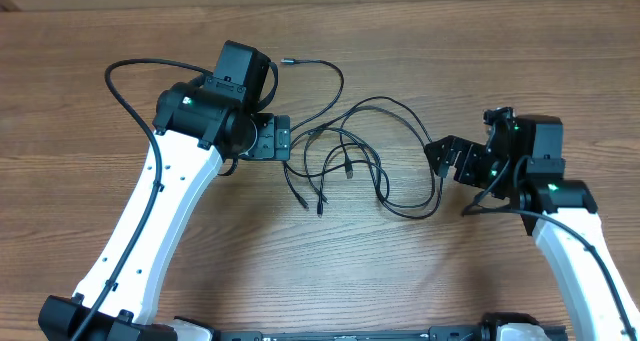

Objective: Untangle cables

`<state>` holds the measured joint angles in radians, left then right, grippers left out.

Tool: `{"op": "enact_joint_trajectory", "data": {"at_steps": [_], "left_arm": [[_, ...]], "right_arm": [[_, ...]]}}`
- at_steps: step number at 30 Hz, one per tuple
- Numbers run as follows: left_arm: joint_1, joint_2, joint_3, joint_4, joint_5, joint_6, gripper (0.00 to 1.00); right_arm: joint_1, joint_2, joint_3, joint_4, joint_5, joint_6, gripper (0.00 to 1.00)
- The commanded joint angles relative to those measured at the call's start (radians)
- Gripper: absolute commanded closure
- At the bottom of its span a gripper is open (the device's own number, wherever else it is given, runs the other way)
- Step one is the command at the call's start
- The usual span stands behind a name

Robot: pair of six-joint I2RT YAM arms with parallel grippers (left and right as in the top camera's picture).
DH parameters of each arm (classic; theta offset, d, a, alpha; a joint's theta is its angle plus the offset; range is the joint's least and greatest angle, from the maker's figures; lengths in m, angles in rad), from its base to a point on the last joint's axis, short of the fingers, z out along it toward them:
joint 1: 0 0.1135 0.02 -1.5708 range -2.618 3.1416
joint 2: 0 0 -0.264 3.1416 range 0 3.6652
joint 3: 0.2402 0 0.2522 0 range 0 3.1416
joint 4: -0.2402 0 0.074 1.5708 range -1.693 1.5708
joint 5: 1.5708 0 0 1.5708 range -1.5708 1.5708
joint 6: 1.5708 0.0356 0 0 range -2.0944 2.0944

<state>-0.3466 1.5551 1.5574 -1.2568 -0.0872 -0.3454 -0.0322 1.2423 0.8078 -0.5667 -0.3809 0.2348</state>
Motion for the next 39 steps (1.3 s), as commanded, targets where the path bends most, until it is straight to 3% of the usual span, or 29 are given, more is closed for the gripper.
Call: {"op": "enact_joint_trajectory", "data": {"at_steps": [1, 6, 10, 14, 17, 22, 24, 29, 39], "left_arm": [[-0.002, -0.006, 0.016, 0.001, 0.002, -0.018, 0.01], [-0.002, -0.006, 0.016, 0.001, 0.002, -0.018, 0.00], [-0.001, -0.006, 0.016, 0.001, 0.002, -0.018, 0.00], [-0.001, -0.006, 0.016, 0.001, 0.002, -0.018, 0.00], [-0.001, -0.006, 0.016, 0.001, 0.002, -0.018, 0.01], [-0.001, -0.006, 0.016, 0.001, 0.002, -0.018, 0.00], [-0.001, -0.006, 0.016, 0.001, 0.002, -0.018, 0.00], [-0.001, -0.006, 0.016, 0.001, 0.002, -0.018, 0.00], [-0.001, -0.006, 0.016, 0.001, 0.002, -0.018, 0.00]], "right_arm": [[-0.002, 0.074, 0.005, 0.029, 0.019, -0.006, 0.00], [-0.002, 0.208, 0.005, 0.055, -0.013, -0.007, 0.11], [-0.002, 0.284, 0.005, 0.088, -0.032, -0.006, 0.41], [-0.002, 0.309, 0.005, 0.100, -0.076, -0.007, 0.61], [-0.001, 0.309, 0.004, 0.098, -0.076, -0.027, 0.65], [-0.001, 0.309, -0.003, 0.132, -0.075, -0.027, 0.66], [-0.001, 0.309, -0.003, 0.136, -0.073, -0.031, 0.50], [-0.001, 0.309, -0.003, 0.135, -0.072, -0.117, 0.31], [0.010, 0.320, -0.018, 0.150, -0.064, -0.166, 0.29]]}}
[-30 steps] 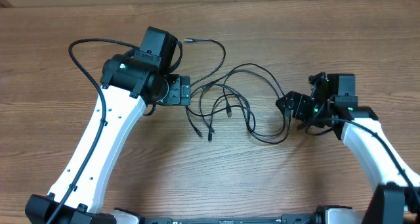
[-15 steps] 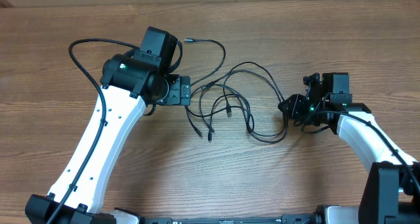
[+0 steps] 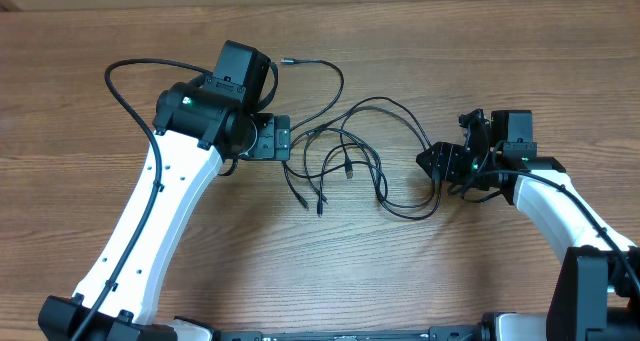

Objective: Untangle cables

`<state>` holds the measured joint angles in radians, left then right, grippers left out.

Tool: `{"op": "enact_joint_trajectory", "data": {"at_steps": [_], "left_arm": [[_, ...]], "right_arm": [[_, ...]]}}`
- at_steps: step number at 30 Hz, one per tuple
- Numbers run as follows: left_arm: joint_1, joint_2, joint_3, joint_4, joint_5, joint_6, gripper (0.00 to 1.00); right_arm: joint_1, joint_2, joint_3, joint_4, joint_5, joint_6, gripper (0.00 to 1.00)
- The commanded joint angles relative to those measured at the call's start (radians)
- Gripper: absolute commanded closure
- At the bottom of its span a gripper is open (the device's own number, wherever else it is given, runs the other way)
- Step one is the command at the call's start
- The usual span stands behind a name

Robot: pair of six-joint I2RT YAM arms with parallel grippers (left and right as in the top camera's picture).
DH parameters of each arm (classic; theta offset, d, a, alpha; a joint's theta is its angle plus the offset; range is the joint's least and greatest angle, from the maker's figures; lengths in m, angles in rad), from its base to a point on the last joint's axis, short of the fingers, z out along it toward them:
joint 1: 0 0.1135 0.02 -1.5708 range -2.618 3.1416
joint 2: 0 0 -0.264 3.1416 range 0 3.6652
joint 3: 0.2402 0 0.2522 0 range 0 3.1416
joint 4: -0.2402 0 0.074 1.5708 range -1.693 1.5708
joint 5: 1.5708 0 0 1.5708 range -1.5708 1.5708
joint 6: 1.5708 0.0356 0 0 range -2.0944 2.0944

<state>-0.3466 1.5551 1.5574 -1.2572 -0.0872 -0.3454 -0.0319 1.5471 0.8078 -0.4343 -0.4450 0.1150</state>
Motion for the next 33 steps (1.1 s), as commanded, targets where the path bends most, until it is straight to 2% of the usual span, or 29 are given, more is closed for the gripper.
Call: {"op": "enact_joint_trajectory", "data": {"at_steps": [1, 5, 7, 8, 10, 12, 15, 16, 21, 25, 27, 30, 33], "left_arm": [[-0.001, -0.006, 0.016, 0.001, 0.002, -0.018, 0.00], [-0.001, -0.006, 0.016, 0.001, 0.002, -0.018, 0.00], [-0.001, -0.006, 0.016, 0.001, 0.002, -0.018, 0.00], [-0.001, -0.006, 0.016, 0.001, 0.002, -0.018, 0.00], [-0.001, -0.006, 0.016, 0.001, 0.002, -0.018, 0.00], [-0.001, -0.006, 0.016, 0.001, 0.002, -0.018, 0.00], [-0.001, -0.006, 0.016, 0.001, 0.002, -0.018, 0.00], [-0.001, -0.006, 0.016, 0.001, 0.002, -0.018, 0.00], [-0.001, -0.006, 0.016, 0.001, 0.002, -0.018, 0.00], [-0.001, -0.006, 0.016, 0.001, 0.002, -0.018, 0.01], [-0.001, -0.006, 0.016, 0.001, 0.002, -0.018, 0.00], [-0.001, -0.006, 0.016, 0.001, 0.002, -0.018, 0.00], [-0.001, -0.006, 0.016, 0.001, 0.002, -0.018, 0.00]], "right_arm": [[0.016, 0.019, -0.031, 0.039, 0.003, -0.048, 0.28], [0.048, 0.021, -0.069, 0.098, 0.002, -0.068, 0.30], [0.059, 0.021, -0.069, 0.102, 0.003, -0.069, 0.36], [0.061, 0.021, -0.069, 0.106, 0.003, -0.068, 0.42], [0.064, 0.021, -0.069, 0.112, 0.003, -0.068, 0.59], [0.064, 0.021, -0.069, 0.110, -0.006, -0.061, 0.96], [0.064, 0.019, -0.058, 0.073, -0.135, -0.060, 0.96], [0.063, 0.015, -0.028, 0.011, -0.179, -0.060, 0.96], [0.063, -0.032, 0.209, -0.296, -0.147, -0.060, 0.96], [0.063, -0.057, 0.538, -0.566, -0.050, -0.061, 0.96], [0.063, -0.056, 0.795, -0.716, 0.002, -0.061, 0.96], [0.063, -0.056, 1.140, -0.837, 0.004, -0.061, 0.96], [0.063, -0.056, 1.423, -0.871, 0.004, -0.060, 0.96]]}}
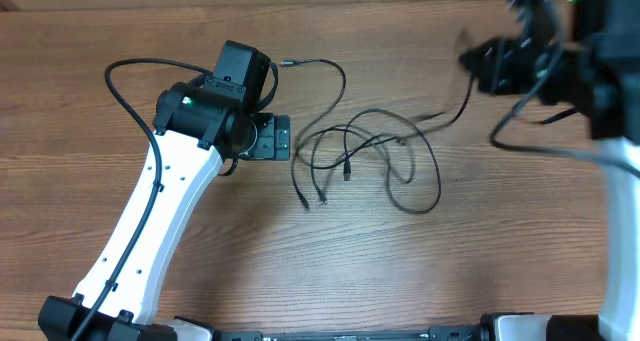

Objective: Untangle cables

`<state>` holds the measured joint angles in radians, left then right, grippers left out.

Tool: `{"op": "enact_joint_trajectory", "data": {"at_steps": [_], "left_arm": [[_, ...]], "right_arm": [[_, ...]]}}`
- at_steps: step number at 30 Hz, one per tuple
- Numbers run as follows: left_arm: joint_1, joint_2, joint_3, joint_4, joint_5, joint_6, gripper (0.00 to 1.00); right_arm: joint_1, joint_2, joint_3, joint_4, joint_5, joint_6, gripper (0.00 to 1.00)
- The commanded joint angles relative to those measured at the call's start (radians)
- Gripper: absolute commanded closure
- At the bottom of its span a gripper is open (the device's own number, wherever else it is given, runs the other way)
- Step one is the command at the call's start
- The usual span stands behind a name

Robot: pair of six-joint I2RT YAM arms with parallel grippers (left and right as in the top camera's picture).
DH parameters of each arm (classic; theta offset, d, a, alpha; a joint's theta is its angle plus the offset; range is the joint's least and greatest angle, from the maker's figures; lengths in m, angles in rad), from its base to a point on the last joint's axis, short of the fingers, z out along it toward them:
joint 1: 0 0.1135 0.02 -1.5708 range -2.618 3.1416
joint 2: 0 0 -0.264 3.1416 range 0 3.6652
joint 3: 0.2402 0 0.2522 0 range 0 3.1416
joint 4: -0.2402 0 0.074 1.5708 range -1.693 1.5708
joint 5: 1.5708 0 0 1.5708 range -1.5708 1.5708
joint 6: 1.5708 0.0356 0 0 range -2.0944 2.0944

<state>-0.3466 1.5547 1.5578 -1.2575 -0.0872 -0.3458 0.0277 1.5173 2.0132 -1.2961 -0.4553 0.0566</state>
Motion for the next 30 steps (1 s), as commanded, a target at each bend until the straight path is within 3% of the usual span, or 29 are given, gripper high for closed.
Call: {"op": "enact_joint_trajectory", "data": {"at_steps": [1, 4, 10, 14, 17, 22, 25, 30], "left_arm": [[-0.001, -0.006, 0.016, 0.002, 0.002, -0.018, 0.00], [-0.001, -0.006, 0.016, 0.002, 0.002, -0.018, 0.00], [-0.001, -0.006, 0.016, 0.002, 0.002, -0.018, 0.00], [-0.001, -0.006, 0.016, 0.001, 0.002, -0.018, 0.00], [-0.001, -0.006, 0.016, 0.002, 0.002, -0.018, 0.00], [-0.001, -0.006, 0.016, 0.002, 0.002, -0.018, 0.00], [-0.001, -0.006, 0.016, 0.002, 0.002, -0.018, 0.00], [-0.001, -0.006, 0.016, 0.002, 0.002, -0.018, 0.00]], "right_arm": [[0.003, -0.027, 0.249, -0.009, 0.014, -0.002, 0.96], [0.003, -0.027, 0.429, 0.002, 0.077, -0.002, 0.96], [0.003, -0.027, 0.551, 0.076, 0.127, 0.002, 0.96], [0.003, -0.026, 0.561, 0.193, 0.267, -0.003, 0.96], [0.003, -0.009, 0.560, 0.270, 0.518, -0.015, 0.96], [0.003, 0.043, 0.559, 0.316, 0.809, -0.145, 0.96], [-0.021, 0.084, 0.559, 0.338, 0.895, -0.196, 0.96], [-0.180, 0.175, 0.559, 0.341, 0.933, -0.196, 0.96]]}}
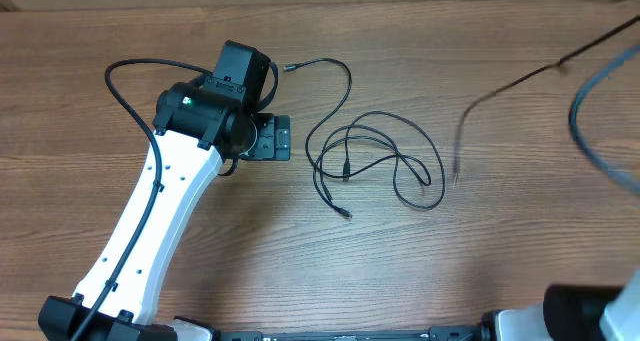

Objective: Untangle cables

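Thin black cables [375,156] lie looped over each other at mid-table. One strand runs up to a plug end [291,67] at the back, and another end lies at the front [346,213]. A further black cable [500,86] hangs blurred in the air at the right, rising to the top right edge, its lower end [455,179] just off the pile. My left gripper [288,139] rests low, just left of the pile and touching no cable; its jaws are not readable. My right gripper is out of view.
The wooden table [200,281] fills the view. The left arm's own black cable [125,81] arcs at the far left. A blurred grey-blue loop [590,141] hangs at the right edge, and part of the right arm's base [600,306] shows at the bottom right.
The right gripper, then at the upper right with a strand pulled taut from the pile, has left the frame. One cable now hangs free of the pile, which has shifted slightly. The left arm is unchanged.
The right gripper first stood beside the pile's right loop, then was down at that loop. Later it was raised at the upper right with a strand stretched from the pile. Now one cable hangs apart in the air and fewer strands lie on the table.
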`<state>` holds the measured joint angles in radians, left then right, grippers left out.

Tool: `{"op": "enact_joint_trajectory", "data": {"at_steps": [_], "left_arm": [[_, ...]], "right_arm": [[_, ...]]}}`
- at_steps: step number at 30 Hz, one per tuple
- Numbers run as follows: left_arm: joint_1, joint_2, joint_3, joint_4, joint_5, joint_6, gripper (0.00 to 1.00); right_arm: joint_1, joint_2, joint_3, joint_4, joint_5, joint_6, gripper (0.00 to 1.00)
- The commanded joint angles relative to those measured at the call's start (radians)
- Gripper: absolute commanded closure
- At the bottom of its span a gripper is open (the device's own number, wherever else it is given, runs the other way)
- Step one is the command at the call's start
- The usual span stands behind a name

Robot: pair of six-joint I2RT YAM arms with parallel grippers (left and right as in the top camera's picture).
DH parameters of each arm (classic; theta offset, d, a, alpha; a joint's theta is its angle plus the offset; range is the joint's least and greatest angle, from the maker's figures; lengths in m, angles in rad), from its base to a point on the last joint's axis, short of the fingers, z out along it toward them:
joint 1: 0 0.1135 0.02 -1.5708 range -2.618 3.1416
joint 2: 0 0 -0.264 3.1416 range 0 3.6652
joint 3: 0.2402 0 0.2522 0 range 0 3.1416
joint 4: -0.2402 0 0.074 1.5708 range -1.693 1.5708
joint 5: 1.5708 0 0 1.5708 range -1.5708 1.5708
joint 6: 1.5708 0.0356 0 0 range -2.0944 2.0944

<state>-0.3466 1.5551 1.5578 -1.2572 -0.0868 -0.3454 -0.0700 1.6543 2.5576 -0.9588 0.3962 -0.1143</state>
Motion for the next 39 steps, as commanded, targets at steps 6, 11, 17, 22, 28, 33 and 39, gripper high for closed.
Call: {"op": "enact_joint_trajectory", "data": {"at_steps": [6, 11, 17, 22, 28, 33, 39], "left_arm": [[-0.001, -0.006, 0.016, 0.001, 0.002, -0.018, 0.00], [-0.001, -0.006, 0.016, 0.001, 0.002, -0.018, 0.01], [-0.002, -0.006, 0.016, 0.001, 0.002, -0.018, 0.00], [-0.001, -0.006, 0.016, 0.001, 0.002, -0.018, 0.00], [-0.001, -0.006, 0.016, 0.001, 0.002, -0.018, 0.00], [-0.001, -0.006, 0.016, 0.001, 0.002, -0.018, 0.00], [0.000, -0.006, 0.016, 0.001, 0.002, -0.018, 0.00]], "right_arm": [[-0.299, 0.151, 0.014, -0.061, 0.081, -0.005, 0.96], [-0.448, 0.219, 0.013, -0.112, 0.008, 0.081, 0.96], [-0.629, 0.309, -0.036, -0.129, -0.262, 0.119, 0.96], [-0.708, 0.374, -0.065, -0.140, -0.402, 0.119, 0.96], [-0.768, 0.445, -0.090, -0.140, -0.444, 0.171, 0.96], [-0.782, 0.455, -0.090, -0.135, -0.443, 0.171, 0.95], [-0.784, 0.457, -0.090, -0.129, -0.444, 0.171, 0.00]]}}
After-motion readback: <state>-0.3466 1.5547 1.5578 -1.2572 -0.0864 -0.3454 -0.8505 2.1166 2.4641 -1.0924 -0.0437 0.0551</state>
